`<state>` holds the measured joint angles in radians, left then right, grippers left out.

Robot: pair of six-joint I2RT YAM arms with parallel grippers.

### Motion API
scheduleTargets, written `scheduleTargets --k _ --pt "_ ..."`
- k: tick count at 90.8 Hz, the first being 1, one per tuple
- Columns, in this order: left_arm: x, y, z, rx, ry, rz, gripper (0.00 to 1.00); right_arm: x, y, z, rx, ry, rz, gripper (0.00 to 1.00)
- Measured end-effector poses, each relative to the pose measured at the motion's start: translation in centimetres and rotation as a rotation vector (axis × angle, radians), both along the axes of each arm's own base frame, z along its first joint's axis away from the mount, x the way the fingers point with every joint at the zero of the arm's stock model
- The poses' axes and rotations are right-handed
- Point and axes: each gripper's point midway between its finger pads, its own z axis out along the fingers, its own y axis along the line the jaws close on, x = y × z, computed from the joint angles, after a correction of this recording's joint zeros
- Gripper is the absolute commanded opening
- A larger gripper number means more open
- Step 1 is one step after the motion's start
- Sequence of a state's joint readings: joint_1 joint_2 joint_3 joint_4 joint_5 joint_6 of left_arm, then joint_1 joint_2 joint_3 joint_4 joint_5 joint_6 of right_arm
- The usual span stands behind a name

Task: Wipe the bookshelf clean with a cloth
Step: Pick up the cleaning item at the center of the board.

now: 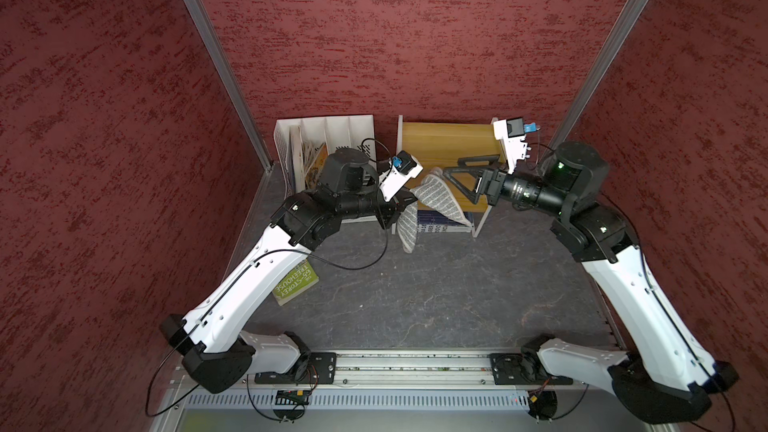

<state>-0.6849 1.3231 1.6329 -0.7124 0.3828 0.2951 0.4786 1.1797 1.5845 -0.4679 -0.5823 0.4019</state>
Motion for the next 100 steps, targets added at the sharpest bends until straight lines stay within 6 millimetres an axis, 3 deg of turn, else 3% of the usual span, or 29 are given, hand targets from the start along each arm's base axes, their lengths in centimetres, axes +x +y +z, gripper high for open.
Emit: scheduleTargets --k 10,28,60,77,100 --pt "-0.6 -0.6 1.5 -0.06 -0.025 -0.048 0.0 0.2 0.3 -1.7 -0.03 0.001 0.006 0.77" --pt "-2.3 -1.2 3.3 -0.147 -0.044 -0.136 0.0 0.9 0.7 -4.0 -0.054 0.028 0.012 0.75" --pt "-3.0 -1.9 3.9 -0.232 -0.008 -0.212 0.0 0.3 1.9 -4.5 -0.006 0.003 0.103 0.89" --pt "-3.6 -2.0 4.8 -0.281 0.004 -0.255 0.0 -0.9 2.0 -3.7 0.037 -0.042 0.155 0.97" --pt "-3.9 -1.7 6.7 -0.359 -0.031 -0.298 0.0 -3.2 2.2 -2.9 0.063 -0.095 0.257 0.96"
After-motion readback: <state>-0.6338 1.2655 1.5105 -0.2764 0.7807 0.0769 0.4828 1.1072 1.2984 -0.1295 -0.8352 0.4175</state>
